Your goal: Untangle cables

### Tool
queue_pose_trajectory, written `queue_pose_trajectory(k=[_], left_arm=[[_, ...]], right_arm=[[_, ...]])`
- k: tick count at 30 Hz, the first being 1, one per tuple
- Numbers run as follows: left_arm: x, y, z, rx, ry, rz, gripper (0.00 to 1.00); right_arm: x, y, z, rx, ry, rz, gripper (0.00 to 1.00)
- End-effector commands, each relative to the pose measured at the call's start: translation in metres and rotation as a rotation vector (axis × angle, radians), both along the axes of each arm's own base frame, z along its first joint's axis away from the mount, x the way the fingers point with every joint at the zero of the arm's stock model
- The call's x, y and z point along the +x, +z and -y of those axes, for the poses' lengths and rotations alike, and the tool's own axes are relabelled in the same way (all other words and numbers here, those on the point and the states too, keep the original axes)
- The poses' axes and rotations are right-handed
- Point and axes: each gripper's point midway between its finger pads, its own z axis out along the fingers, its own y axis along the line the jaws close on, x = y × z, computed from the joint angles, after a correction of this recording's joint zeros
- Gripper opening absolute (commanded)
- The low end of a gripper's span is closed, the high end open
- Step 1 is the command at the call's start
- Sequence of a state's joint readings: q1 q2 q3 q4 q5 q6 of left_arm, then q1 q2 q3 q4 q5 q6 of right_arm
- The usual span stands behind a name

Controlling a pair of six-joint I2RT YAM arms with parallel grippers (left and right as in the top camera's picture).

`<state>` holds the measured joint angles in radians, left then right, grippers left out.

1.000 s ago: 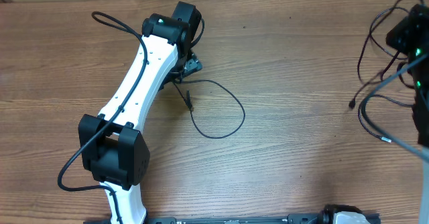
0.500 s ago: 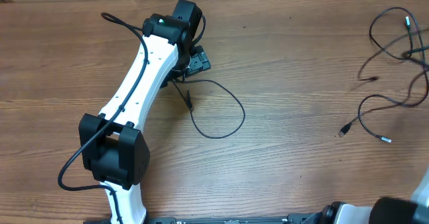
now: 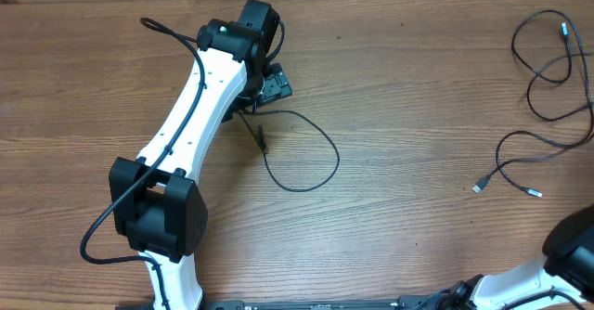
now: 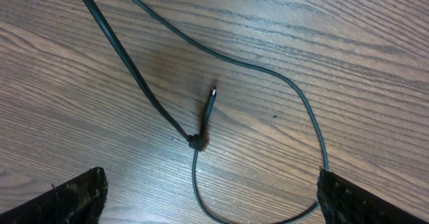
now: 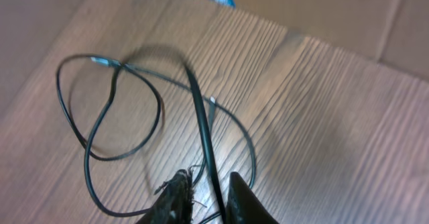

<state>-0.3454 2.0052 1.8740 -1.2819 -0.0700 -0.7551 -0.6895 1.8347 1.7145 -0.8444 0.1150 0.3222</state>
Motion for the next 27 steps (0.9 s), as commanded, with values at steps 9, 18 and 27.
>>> queue_pose_trajectory(k=[9,18,27], left_arm=[[0.001,-0.005,0.003,-0.002,-0.019,-0.012,1.0],[0.001,-0.005,0.003,-0.002,-0.018,-0.012,1.0],[0.001,-0.005,0.003,-0.002,-0.018,-0.012,0.99]], right_arm=[[0.059,0.002,-0.081,0.257,0.535,0.241,1.0],[0.071,0.006,-0.205,0.434,0.967,0.262,1.0],[0.071,-0.014,-0.323,0.419,1.249,0.065,1.0]])
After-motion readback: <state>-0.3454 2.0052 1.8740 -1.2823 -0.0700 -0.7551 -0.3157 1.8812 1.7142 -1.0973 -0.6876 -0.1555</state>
